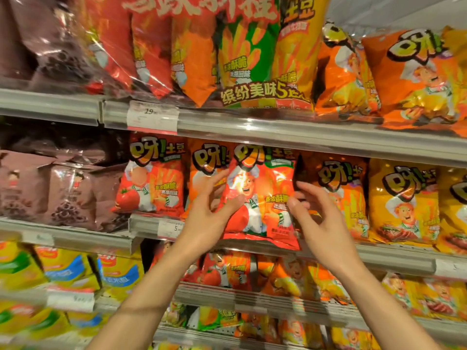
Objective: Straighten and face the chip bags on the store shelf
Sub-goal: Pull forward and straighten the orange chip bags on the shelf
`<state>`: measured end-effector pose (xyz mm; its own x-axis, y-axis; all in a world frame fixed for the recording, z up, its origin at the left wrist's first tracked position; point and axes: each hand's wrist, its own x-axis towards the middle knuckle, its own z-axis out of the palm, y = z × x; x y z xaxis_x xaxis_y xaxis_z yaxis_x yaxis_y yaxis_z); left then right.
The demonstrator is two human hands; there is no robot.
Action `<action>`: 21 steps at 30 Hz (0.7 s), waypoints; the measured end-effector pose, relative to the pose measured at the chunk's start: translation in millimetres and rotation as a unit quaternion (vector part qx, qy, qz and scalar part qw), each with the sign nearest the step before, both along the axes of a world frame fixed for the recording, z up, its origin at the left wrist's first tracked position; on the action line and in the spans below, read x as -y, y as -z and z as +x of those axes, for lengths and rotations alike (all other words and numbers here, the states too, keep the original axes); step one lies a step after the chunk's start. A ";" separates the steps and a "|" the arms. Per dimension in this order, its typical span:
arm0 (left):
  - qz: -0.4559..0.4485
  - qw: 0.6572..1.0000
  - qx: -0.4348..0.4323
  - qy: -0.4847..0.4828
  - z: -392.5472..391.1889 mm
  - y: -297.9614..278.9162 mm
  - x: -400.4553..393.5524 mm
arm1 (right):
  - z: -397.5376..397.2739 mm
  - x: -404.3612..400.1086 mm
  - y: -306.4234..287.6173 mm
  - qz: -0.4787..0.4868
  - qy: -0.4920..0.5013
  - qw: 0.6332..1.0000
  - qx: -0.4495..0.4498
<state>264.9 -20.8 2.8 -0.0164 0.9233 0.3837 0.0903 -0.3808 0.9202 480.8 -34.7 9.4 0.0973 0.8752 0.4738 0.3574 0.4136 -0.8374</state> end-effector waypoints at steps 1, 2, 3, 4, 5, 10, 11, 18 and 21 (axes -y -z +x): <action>0.007 1.000 0.005 -0.011 -12.3 0.5 5.1 | -5.3 -6.8 -0.1 -0.001 -0.002 1.000 0.006; 0.015 1.000 0.003 -0.028 -25.5 2.4 9.2 | -11.1 -15.3 0.0 -0.007 -0.002 1.000 0.010; 0.023 0.999 0.001 -0.048 -37.5 3.4 13.2 | -17.6 -24.4 0.2 -0.016 0.000 1.000 0.014; 0.028 0.997 -0.002 -0.070 -49.6 5.9 15.5 | -25.2 -34.3 0.0 -0.027 0.005 0.999 0.026; 0.032 0.996 -0.001 -0.088 -60.7 6.3 19.2 | -33.5 -44.9 0.2 -0.043 0.007 0.998 0.043; 0.016 0.990 0.004 -0.137 -108.1 11.6 30.6 | -78.9 -79.5 0.5 -0.142 -0.044 0.978 0.143; 0.017 0.989 0.004 -0.144 -114.0 11.9 32.1 | -85.6 -83.0 0.8 -0.150 -0.047 0.976 0.152; 0.019 0.988 0.016 -0.153 -125.3 11.9 35.0 | -97.7 -89.7 4.5 -0.127 0.004 0.979 0.161; 0.024 0.989 0.010 -0.147 -121.9 13.1 33.9 | -88.4 -86.6 1.0 -0.110 0.032 0.981 0.156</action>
<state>143.0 -54.6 -10.3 -0.2900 0.8583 0.4233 0.1855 -0.3835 0.9047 392.4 51.9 8.4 0.0344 0.9564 0.2902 0.6303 0.2046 -0.7490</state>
